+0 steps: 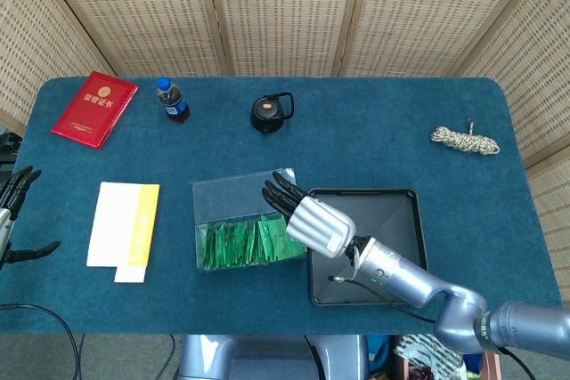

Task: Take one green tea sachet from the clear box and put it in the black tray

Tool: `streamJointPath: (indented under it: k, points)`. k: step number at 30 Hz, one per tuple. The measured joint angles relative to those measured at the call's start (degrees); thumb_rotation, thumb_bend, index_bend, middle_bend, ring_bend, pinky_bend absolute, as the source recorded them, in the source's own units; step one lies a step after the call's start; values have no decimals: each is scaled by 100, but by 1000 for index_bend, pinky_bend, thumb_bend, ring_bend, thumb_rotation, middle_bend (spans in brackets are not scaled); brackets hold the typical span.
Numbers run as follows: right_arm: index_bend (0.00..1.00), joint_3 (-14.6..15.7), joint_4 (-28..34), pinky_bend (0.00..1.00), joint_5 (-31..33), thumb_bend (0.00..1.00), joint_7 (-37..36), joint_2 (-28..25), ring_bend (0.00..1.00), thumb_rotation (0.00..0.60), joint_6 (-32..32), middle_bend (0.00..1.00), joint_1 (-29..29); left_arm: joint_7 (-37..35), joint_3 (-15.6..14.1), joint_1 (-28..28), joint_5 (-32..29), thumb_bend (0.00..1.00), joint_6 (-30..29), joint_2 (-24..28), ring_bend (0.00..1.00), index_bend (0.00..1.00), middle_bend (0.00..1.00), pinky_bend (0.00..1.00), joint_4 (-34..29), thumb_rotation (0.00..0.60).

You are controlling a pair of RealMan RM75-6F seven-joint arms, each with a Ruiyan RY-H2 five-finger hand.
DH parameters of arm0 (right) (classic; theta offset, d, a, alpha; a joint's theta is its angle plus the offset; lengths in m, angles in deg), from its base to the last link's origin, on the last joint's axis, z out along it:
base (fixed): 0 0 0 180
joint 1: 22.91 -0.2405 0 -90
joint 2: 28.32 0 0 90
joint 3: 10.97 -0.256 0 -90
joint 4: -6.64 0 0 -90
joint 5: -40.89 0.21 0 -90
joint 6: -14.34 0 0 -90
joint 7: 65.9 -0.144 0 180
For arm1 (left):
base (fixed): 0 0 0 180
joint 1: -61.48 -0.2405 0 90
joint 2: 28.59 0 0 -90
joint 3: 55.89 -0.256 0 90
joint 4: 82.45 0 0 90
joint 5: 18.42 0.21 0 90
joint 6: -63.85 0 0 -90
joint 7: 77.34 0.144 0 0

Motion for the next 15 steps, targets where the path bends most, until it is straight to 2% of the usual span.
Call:
streamJointPath:
  k: [8,15]
  points:
    - [687,69,93,9,-62,546,-91,-729,85,600,278,195,391,-1,-17,-22,48,100,-50,8,0,0,0,0,-26,600]
    - [695,262,-76,9,10,546,-572,-889,85,600,432,182,765,-27,-18,-26,51,100,-58,14,0,0,0,0,-22,600]
